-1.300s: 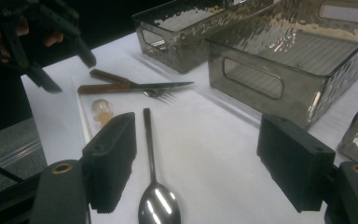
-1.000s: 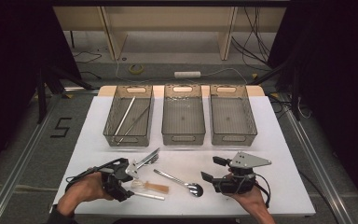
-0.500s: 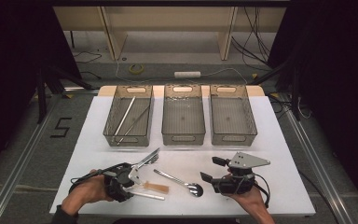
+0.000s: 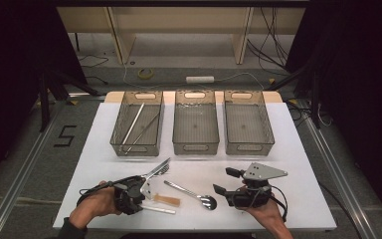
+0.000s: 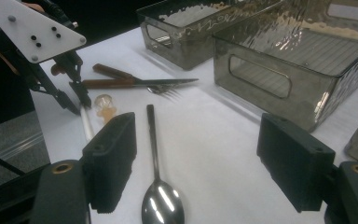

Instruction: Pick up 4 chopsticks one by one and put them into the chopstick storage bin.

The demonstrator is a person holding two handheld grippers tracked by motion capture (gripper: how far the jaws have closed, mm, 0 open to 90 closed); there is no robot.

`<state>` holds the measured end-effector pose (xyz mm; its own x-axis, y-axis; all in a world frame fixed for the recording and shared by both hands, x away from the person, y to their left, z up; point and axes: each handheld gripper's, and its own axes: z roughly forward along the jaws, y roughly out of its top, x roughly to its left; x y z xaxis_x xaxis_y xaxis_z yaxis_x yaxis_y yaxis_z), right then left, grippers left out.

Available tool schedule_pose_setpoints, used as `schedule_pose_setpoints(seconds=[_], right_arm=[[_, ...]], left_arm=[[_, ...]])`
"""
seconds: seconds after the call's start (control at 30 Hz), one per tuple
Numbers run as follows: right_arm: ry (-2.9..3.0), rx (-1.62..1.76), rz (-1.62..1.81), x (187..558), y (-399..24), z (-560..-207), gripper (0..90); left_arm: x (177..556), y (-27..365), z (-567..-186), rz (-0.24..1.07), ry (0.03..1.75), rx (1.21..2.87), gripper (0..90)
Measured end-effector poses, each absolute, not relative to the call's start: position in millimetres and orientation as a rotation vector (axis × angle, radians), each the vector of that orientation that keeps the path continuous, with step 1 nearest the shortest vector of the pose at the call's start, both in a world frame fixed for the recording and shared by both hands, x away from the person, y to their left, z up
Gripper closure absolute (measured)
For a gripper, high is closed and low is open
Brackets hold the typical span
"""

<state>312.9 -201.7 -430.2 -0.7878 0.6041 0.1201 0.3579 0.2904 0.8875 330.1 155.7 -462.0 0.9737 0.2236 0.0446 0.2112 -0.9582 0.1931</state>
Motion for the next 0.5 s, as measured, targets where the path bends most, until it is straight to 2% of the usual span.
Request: schedule_pose_setpoints(seconds=[0.5], right_arm=[[2.326, 0.878, 1.495, 312.4, -201.4, -429.7, 29.4]], left_arm=[[325.9, 152.6, -461.7, 0.122, 0.180, 2.968, 81.3]])
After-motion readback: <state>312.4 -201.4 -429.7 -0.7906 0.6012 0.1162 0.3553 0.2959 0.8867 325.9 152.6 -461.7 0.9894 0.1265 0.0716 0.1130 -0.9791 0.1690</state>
